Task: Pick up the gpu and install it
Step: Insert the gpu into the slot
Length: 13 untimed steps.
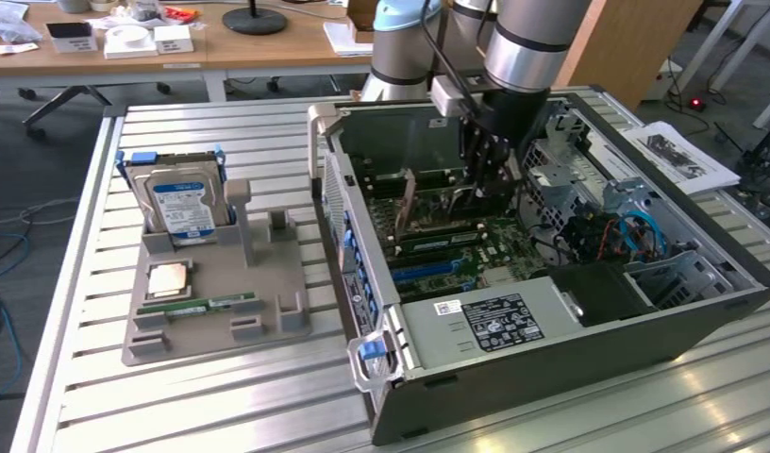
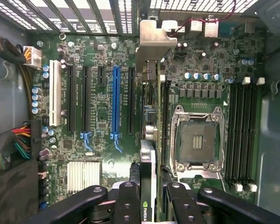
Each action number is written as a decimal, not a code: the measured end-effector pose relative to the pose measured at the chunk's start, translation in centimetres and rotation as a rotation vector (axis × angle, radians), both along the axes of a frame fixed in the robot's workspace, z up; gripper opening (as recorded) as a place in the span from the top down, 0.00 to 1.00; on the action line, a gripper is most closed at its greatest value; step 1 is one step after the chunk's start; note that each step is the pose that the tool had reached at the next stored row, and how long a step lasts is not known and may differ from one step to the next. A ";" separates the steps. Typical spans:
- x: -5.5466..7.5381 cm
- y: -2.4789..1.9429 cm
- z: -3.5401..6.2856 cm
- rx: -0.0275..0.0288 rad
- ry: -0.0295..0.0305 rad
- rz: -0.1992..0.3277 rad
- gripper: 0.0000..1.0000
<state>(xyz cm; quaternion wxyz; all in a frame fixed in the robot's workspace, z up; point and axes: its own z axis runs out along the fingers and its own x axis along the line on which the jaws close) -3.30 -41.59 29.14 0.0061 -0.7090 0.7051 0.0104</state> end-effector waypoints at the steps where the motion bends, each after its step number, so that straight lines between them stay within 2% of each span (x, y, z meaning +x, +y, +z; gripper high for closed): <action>1: 0.0 0.00 -0.10 0.0000 -0.0007 0.000 0.73; 7: 0.0 0.01 -0.19 0.0003 -0.0010 0.000 0.73; 13: -0.1 0.00 -0.84 0.0000 -0.0070 0.000 0.73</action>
